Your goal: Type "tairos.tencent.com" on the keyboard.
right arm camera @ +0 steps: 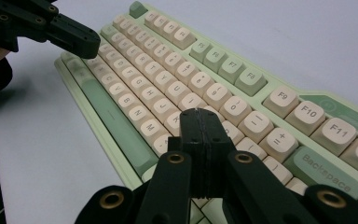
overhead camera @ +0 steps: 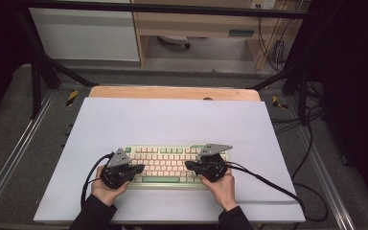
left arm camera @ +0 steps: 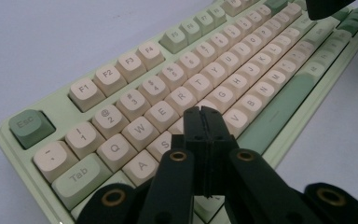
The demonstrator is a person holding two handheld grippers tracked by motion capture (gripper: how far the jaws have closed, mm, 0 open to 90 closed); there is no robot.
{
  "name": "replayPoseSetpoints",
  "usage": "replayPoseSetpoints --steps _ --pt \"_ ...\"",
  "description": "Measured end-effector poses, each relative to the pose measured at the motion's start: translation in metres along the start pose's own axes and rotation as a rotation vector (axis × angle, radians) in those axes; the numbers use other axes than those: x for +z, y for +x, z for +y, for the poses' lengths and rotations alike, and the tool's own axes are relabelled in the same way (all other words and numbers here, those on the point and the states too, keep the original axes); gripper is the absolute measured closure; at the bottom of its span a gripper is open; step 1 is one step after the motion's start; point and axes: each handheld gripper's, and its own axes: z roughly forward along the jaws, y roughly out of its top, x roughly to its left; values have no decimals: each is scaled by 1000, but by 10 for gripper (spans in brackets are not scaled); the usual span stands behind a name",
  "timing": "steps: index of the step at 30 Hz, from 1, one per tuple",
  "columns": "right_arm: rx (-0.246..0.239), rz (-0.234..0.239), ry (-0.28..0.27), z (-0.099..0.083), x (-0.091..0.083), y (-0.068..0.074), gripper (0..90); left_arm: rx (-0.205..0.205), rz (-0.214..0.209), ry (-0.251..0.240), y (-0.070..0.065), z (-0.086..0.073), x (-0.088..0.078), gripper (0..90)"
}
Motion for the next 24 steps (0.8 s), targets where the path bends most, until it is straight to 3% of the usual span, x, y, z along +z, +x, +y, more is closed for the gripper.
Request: replayPoseSetpoints --steps 12,24 --pt "21 -12 -10 6 5 0 900 -14 2 -10 4 -1 -4 900" --pt "23 -31 10 9 28 -2 900 -18 6 -9 6 -2 -4 900"
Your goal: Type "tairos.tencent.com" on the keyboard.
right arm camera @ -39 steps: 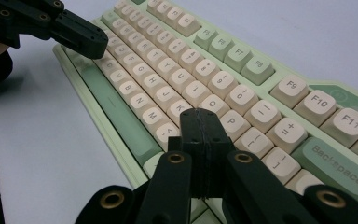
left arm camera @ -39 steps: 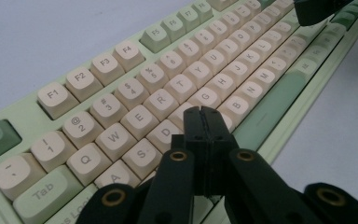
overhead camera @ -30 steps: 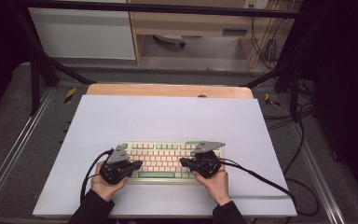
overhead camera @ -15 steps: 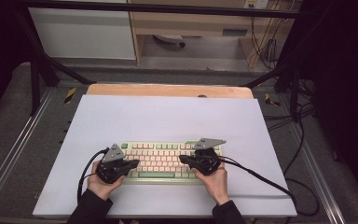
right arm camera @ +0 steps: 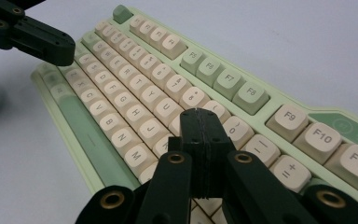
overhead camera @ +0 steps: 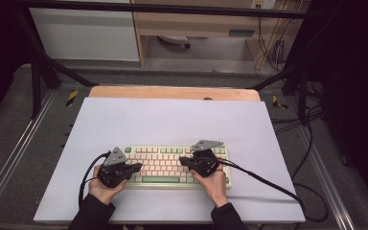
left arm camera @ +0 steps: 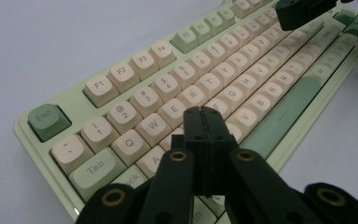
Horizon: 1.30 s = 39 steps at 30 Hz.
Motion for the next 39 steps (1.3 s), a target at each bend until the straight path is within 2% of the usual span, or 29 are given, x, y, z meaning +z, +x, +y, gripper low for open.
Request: replayPoseSetpoints --steps 7,22,28,39 --pt "1 -16 19 0 10 1 900 0 -1 -2 0 0 0 900" --pt "5 -20 39 -2 16 0 900 1 2 -5 1 0 -1 900" --pt "-14 -36 53 -3 18 1 900 2 2 -7 1 0 -2 900" --pt "-22 3 0 4 4 7 900 2 5 -10 1 0 -3 900"
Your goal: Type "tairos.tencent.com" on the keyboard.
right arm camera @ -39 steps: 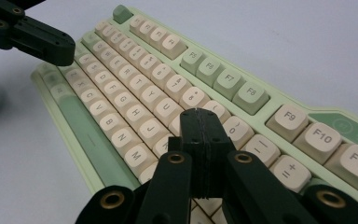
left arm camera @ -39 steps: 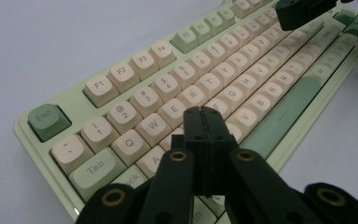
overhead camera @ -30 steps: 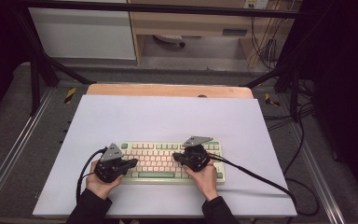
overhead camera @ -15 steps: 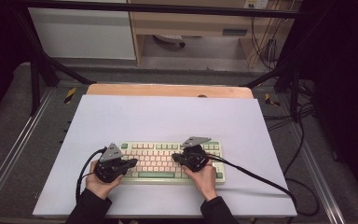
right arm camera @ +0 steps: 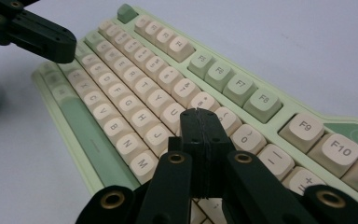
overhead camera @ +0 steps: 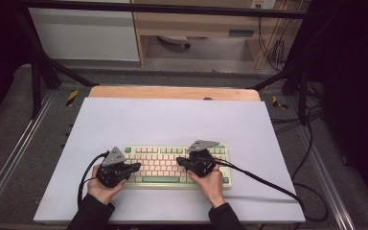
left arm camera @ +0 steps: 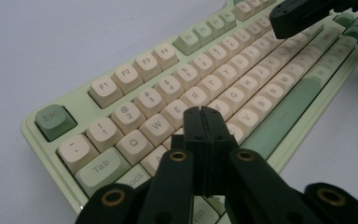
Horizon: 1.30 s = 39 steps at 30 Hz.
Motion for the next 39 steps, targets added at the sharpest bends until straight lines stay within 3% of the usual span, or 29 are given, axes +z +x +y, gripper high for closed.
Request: replayPoseSetpoints --steps 7,15,39 --pt "-24 24 -15 4 -8 10 900 -5 -2 -2 1 0 0 900" --pt "-38 46 8 1 0 19 900 -4 -1 -3 1 0 0 900" --pt "-36 53 52 -11 13 25 900 -4 0 -3 1 0 0 900"
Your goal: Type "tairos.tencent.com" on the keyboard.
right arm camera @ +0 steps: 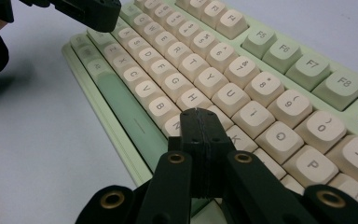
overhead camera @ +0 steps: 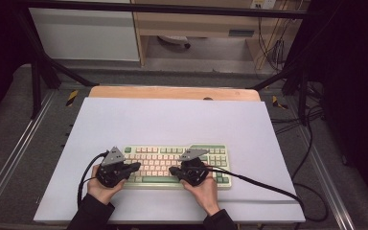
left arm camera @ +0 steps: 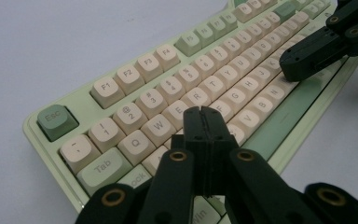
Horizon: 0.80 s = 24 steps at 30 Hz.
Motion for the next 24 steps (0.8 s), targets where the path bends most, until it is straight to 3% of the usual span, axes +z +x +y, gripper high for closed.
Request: replayPoseSetpoints --steps 9,17,24 --pt "-6 -3 14 -3 3 0 900 0 0 -1 0 0 0 900" --pt "-1 -4 -19 2 -5 1 900 -4 -3 -4 1 0 -1 892" --pt "-12 -38 -41 10 -25 -7 863 -9 0 -9 1 3 -3 771"
